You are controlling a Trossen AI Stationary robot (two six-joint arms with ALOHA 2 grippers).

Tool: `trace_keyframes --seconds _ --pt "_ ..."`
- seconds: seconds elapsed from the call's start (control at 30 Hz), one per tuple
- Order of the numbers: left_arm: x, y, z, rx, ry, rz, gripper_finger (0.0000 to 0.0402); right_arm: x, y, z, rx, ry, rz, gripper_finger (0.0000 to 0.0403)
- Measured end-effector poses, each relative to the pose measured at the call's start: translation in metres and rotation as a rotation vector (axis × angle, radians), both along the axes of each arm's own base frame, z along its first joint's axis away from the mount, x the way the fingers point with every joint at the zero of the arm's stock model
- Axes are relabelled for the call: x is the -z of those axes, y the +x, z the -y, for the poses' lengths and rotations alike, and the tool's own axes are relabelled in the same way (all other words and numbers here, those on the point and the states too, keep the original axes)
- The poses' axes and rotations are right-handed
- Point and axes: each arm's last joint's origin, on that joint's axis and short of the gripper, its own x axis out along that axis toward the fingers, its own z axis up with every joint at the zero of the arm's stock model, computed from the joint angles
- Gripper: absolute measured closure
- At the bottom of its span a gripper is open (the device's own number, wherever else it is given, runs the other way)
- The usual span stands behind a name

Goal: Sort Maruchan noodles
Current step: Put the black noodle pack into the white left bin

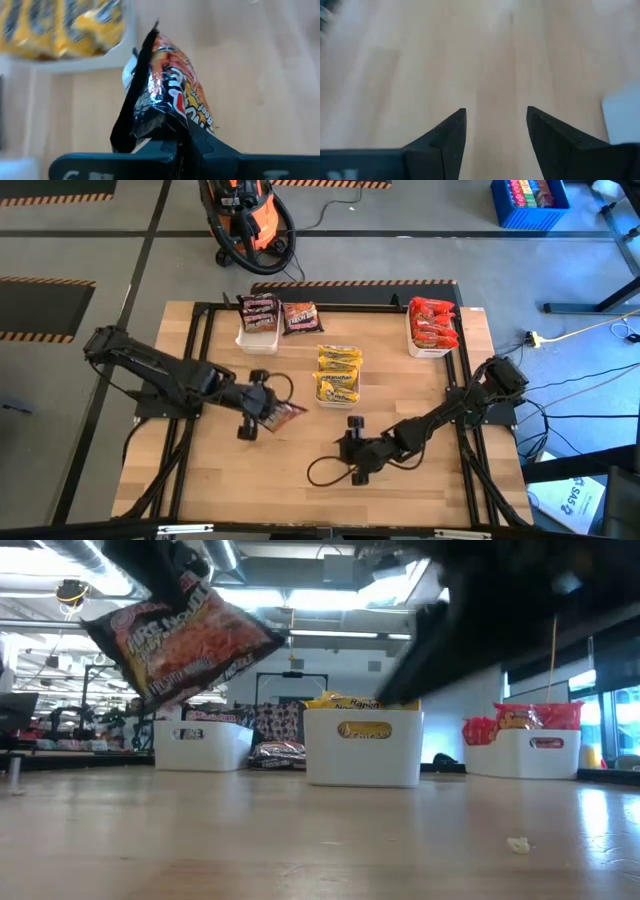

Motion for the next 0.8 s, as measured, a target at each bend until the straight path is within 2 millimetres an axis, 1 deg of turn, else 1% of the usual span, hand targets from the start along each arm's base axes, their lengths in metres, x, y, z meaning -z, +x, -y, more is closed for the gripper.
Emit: trace_keyframes --seconds 0.07,0.17,0.27,0.33,0.43,0.57,0.67,0.8 --pt "0.003 0.004 0.01 0.032 -0.001 0.014 0.0401 -0.008 0.005 -0.002 -0.022 -0.014 0.042 0.021" --pt "0.008 0.008 0.022 0.067 0.003 0.016 0.0402 -0.018 0.015 0.005 0.044 -0.073 0.1 0.021" --pt "0.015 0.011 0.029 0.073 0.006 -0.002 0.0402 -0.027 0.024 0.013 0.077 -0.073 0.128 0.0201" --pt "0.018 0.012 0.032 0.075 0.011 -0.018 0.0402 -0.033 0.03 0.016 0.071 -0.059 0.14 0.0181" --pt "0.024 0.016 0.034 0.074 0.017 -0.035 0.0401 -0.044 0.038 0.022 0.093 -0.04 0.172 0.0136" --pt "0.027 0.018 0.035 0.077 0.023 -0.045 0.0401 -0.057 0.052 0.036 0.143 0.006 0.276 0.0078" --pt "0.026 0.019 0.035 0.079 0.016 -0.025 0.0401 -0.055 0.063 0.048 0.118 0.073 0.307 0.0052" --pt "0.025 0.02 0.036 0.1 0.025 -0.008 0.0401 -0.039 0.077 0.061 0.07 0.168 0.303 0.0041"
